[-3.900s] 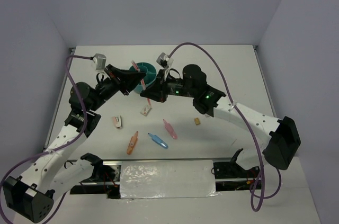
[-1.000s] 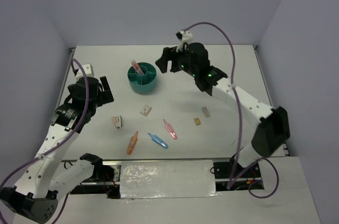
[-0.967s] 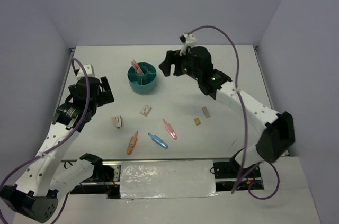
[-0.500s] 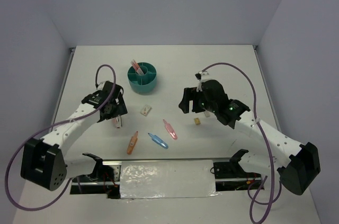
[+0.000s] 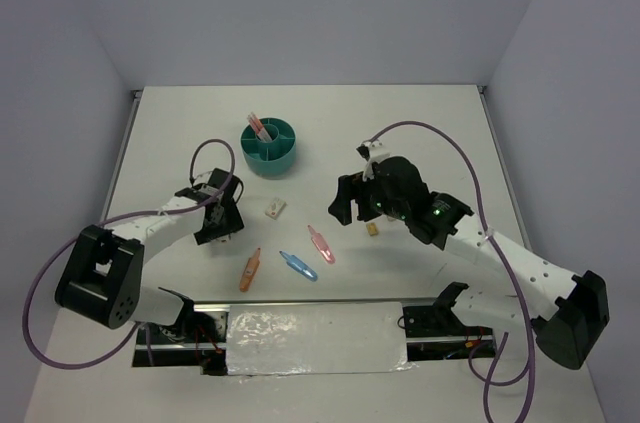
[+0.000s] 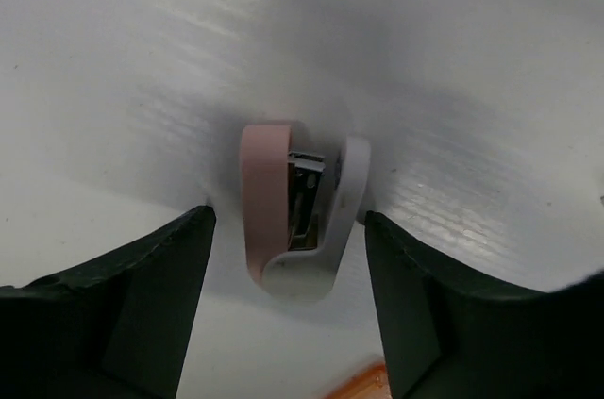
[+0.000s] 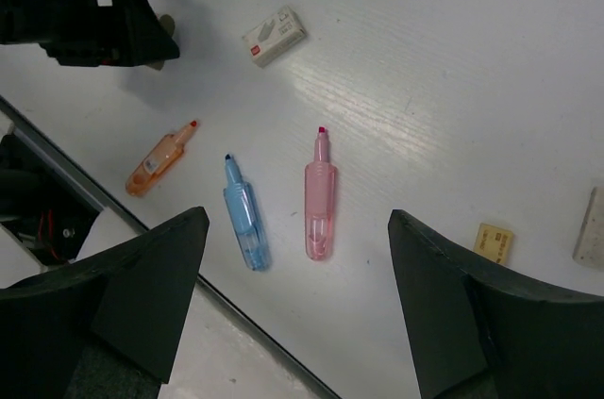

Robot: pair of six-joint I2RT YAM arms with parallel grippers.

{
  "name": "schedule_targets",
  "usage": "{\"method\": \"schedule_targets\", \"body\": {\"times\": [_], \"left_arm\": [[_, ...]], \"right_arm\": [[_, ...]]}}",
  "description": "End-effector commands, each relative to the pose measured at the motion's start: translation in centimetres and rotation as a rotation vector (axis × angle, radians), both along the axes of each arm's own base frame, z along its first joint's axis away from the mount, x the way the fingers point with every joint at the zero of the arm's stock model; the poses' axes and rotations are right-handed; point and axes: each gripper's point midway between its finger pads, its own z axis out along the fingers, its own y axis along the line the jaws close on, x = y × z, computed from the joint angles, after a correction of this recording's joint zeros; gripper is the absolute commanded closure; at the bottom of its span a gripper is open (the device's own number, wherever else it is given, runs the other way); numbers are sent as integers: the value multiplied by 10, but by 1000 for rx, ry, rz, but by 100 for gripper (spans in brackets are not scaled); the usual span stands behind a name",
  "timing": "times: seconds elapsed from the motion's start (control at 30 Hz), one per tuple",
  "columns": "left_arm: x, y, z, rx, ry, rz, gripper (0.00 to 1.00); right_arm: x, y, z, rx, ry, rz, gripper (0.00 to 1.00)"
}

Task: Sort the stationery into containers
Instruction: Pick up the stationery from the center of the board, then place the stationery in the storage box.

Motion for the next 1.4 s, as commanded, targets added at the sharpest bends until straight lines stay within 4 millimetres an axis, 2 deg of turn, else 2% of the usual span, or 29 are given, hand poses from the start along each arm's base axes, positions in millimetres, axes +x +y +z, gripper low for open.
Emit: {"method": "schedule_targets", "body": {"times": [0.0,0.07,0.1,0.17,0.2,0.27,0.3,0.37,0.4,0.43,0.47,0.5,0.53,0.57,0.6,0.63,0.67,0.77,0.9,1.03,1.13,1.2,1.27,1.37], "left_arm": [[10,-5,-6,-16,-28,10,25],[8,-2,-10,-4,-14,14,43],[7,-2,-7,-8,-23,21,75],[4,-4,3,-20,-40,10,95],[8,-7,19,-38,-99,-2,100],[11,-24,44,-74,-187,-81,100],[17,-36,72,-119,-303,-139,100],[14,-69,103,-181,-439,-292,100],[12,-78,132,-212,-563,-366,100],[7,-97,147,-262,-652,-446,100],[3,-105,159,-297,-711,-495,100],[-5,-117,180,-368,-819,-571,100],[-9,-122,190,-404,-871,-600,100],[-12,-126,198,-429,-913,-637,100],[-17,-128,208,-458,-960,-659,100],[-21,-135,213,-486,-984,-704,100],[-24,-138,214,-478,-989,-748,100],[-33,-151,230,-517,-1058,-835,100],[-43,-160,237,-512,-1102,-903,100],[-41,-158,236,-474,-1105,-898,100],[-43,-160,239,-473,-1122,-911,100],[-41,-159,241,-457,-1117,-903,100],[-39,-159,240,-437,-1111,-900,100],[-37,-159,240,-422,-1116,-901,100]], "right_arm": [[-1,5,35,73,-98,26,16],[-3,4,43,97,-124,31,16],[-4,3,42,100,-129,26,16],[-3,5,53,142,-166,28,16],[-6,9,51,160,-165,51,15],[-3,20,66,232,-200,74,14],[-2,23,69,276,-174,54,13],[6,35,77,344,-155,29,13],[8,42,84,379,-136,28,14],[6,56,76,402,-54,55,14],[2,67,75,409,-20,83,15],[4,82,81,422,4,104,15],[2,90,86,427,7,118,15],[-5,104,103,450,-7,157,15],[-7,112,110,456,-14,175,16],[-4,118,109,443,-11,165,16],[-11,127,121,453,-21,183,16],[-10,134,124,435,-42,169,17],[-9,136,115,403,-31,154,18],[-7,137,104,346,-13,131,20],[-5,140,93,301,-2,123,25],[-10,142,84,272,10,143,33],[-18,147,83,275,13,183,43],[-35,154,79,273,35,274,47]]}}
